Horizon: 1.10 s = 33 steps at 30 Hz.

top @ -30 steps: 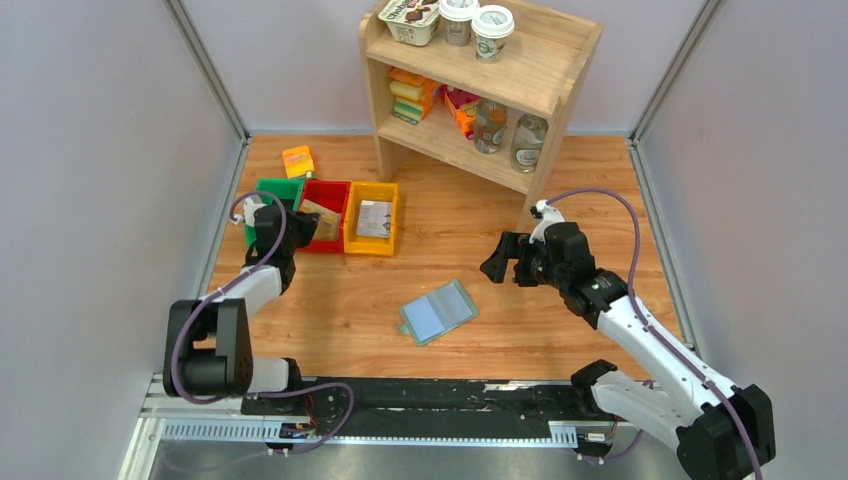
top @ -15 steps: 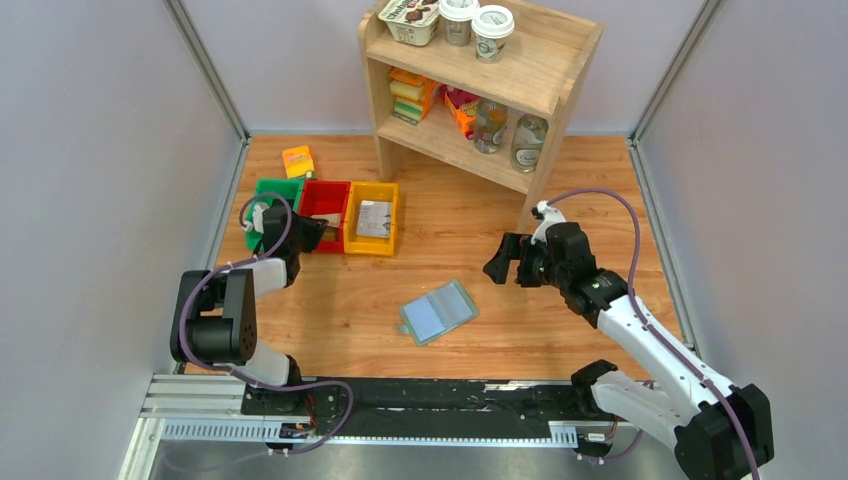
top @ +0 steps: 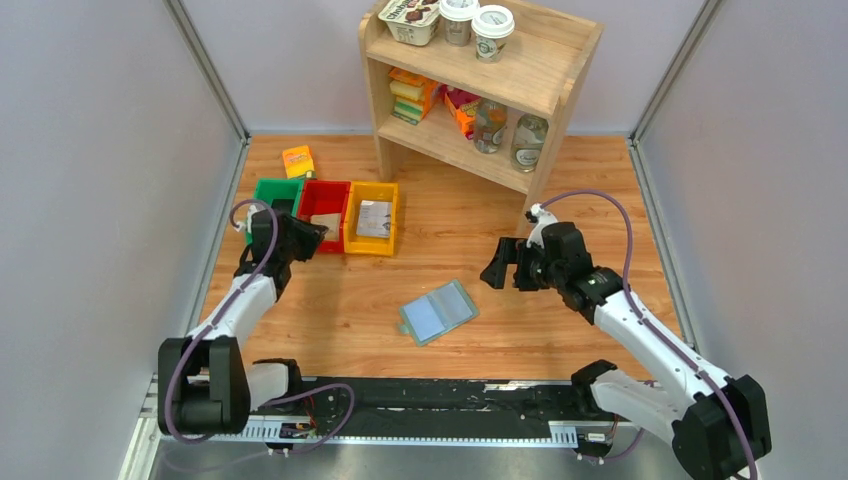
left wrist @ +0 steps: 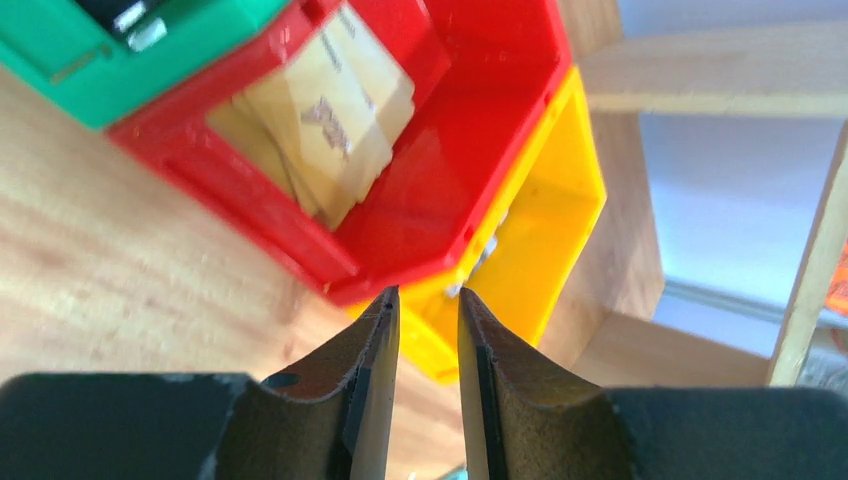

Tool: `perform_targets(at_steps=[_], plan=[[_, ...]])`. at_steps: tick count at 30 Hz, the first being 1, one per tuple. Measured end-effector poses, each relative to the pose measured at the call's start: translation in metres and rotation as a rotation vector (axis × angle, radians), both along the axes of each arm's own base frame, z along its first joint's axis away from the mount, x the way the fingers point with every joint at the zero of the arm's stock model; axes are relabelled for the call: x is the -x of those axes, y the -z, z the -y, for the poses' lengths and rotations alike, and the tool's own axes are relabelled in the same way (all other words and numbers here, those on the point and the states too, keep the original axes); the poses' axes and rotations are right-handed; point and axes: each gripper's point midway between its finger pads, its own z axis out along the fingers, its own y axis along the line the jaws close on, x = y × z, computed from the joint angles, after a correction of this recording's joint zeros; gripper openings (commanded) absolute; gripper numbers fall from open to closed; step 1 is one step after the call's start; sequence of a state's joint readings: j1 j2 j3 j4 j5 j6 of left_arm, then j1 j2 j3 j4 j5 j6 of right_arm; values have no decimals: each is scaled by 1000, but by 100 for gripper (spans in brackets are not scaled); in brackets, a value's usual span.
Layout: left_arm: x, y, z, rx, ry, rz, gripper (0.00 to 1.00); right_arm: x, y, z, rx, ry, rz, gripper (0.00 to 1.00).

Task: Take the credit cards out of the card holder
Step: Place the credit card in the storage box, then remove the credit card from the card holder.

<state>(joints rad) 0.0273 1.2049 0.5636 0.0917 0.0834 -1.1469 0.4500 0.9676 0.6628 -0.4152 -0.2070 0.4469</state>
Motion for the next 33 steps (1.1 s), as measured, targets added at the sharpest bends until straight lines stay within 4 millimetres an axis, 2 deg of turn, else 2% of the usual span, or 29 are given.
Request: perform_targets(at_steps=[4, 8, 12, 18, 22, 25, 29, 33], plan=[[28, 0, 25, -40, 112, -52, 38, 4, 11, -7, -5, -37, -62, 92], [67, -4, 77, -94, 326, -67, 39, 8, 24, -16, -2, -76, -129, 89], [105, -4, 120, -143, 522, -91, 39, 13, 34, -29, 14, -124, -174, 81], [160, 15, 167, -218, 766, -173, 38, 21, 47, -51, 55, -197, -226, 73], [182, 39, 188, -266, 874, -251, 36, 27, 59, -67, 97, -242, -258, 72], [192, 57, 194, -297, 910, -315, 32, 30, 69, -74, 129, -251, -281, 72], [196, 75, 198, -327, 923, -370, 26, 32, 85, -77, 175, -247, -313, 72], [195, 85, 200, -331, 920, -393, 22, 37, 98, -79, 212, -252, -343, 71]])
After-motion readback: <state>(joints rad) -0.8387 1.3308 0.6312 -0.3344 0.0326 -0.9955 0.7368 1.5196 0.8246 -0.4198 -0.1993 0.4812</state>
